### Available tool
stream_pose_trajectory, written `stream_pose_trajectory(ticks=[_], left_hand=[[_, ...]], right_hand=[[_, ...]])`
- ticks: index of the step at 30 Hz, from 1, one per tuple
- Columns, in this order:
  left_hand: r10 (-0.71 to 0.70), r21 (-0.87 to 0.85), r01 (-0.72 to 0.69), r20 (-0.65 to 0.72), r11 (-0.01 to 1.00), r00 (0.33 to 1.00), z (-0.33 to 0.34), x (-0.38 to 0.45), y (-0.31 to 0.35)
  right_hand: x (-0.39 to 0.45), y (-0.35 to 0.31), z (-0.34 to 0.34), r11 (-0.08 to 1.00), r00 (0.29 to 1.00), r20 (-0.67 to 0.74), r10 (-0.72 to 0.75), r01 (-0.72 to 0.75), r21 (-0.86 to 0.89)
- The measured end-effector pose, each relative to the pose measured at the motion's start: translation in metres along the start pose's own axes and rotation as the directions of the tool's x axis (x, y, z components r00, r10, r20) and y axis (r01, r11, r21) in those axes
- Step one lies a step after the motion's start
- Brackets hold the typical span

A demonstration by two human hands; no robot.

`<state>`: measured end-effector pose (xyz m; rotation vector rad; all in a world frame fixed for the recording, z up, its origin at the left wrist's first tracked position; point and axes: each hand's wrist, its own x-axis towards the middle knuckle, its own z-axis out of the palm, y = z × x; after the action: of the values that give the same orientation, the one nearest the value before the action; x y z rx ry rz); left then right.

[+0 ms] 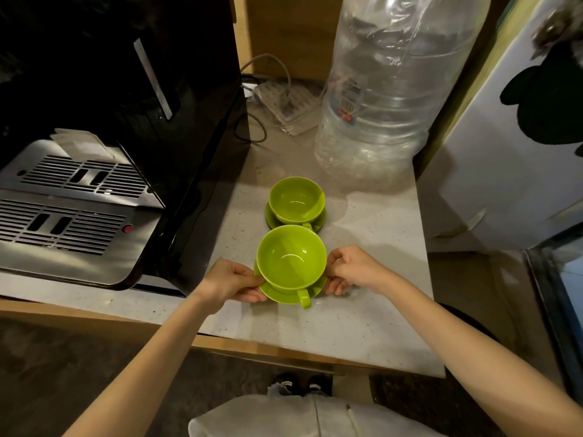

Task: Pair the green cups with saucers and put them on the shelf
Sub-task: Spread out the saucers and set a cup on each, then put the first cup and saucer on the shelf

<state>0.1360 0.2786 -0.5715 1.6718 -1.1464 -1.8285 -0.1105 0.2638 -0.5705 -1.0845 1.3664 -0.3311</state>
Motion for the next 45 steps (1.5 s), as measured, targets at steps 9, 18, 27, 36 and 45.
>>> stream_pose_trajectory(ticks=[9,18,27,36,45], left_hand=[[0.155,0.003,-0.155,-0.003,0.988,0.988,0.013,-0.032,0.065],[0.311,-0.069,-0.310,0.000,0.948,0.950,0.037,-0.054,0.163],[0.469,-0.108,-0.463,0.035,0.880,0.882,0.058,-0.068,0.268],[0.596,-0.198,-0.579,0.039,0.791,0.802,0.076,-0.098,0.377],[0.728,-0.217,-0.706,0.040,0.675,0.684,0.084,-0.131,0.473]], right_hand=[[-0.050,-0.043,-0.031,0.982,0.982,-0.073,-0.177,0.181,0.055],[-0.102,-0.103,-0.079,0.926,0.899,-0.260,-0.353,0.374,0.038],[-0.153,-0.178,-0.131,0.857,0.796,-0.436,-0.419,0.506,0.098],[-0.210,-0.260,-0.181,0.766,0.678,-0.567,-0.467,0.631,0.124],[-0.252,-0.338,-0.215,0.640,0.532,-0.646,-0.547,0.763,0.086]])
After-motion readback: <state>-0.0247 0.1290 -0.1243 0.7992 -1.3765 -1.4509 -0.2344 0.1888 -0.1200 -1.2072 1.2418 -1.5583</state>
